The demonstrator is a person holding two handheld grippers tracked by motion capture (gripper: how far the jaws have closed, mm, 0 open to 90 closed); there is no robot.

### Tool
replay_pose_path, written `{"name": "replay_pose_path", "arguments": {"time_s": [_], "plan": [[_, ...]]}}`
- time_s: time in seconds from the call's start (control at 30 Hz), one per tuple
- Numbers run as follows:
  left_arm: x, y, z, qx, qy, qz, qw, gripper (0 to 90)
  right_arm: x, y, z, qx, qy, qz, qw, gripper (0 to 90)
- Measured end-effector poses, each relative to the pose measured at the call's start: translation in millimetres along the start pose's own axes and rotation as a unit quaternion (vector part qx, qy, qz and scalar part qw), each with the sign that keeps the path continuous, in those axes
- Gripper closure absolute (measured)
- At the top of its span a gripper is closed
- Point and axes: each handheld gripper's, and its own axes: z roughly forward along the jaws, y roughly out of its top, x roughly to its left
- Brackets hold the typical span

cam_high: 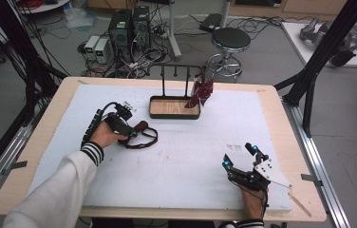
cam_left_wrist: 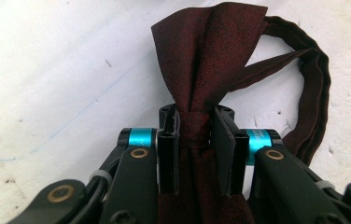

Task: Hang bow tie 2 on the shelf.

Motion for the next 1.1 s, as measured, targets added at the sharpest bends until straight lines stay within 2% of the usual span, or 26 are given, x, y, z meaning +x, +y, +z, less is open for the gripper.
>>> {"name": "replay_pose_path", "arguments": {"time_s": [0.2, 0.47, 0.67, 0.97, 1.03, 1.1], "plan": [[1.6, 1.6, -11.5, -0.049, 0.004, 0.012, 0.9987, 73.2, 0.6, 0.0, -0.2, 0.002, 0.000, 0.000, 1.0000, 10.5], [1.8, 4.2, -29.8, -0.119, 0.002, 0.022, 0.9926, 73.2, 0.7, -0.1, -0.2, 0.002, 0.000, 0.000, 1.0000, 10.5], [1.6, 5.1, -37.3, -0.146, 0.007, 0.021, 0.9890, 73.3, 0.4, -0.1, 0.0, 0.001, 0.000, -0.002, 1.0000, 10.5], [1.5, 7.8, -45.9, -0.190, 0.010, 0.024, 0.9815, 73.5, 1.1, 0.0, 0.0, 0.002, 0.000, -0.002, 1.0000, 10.5], [2.0, 9.1, -46.8, -0.192, 0.005, 0.022, 0.9811, 73.5, 1.3, 0.0, 0.0, 0.003, 0.000, -0.003, 1.0000, 10.5], [1.7, 11.0, -47.9, -0.191, 0.009, 0.024, 0.9812, 73.5, 1.0, 0.0, 0.3, 0.002, 0.000, -0.007, 1.0000, 10.5]]}}
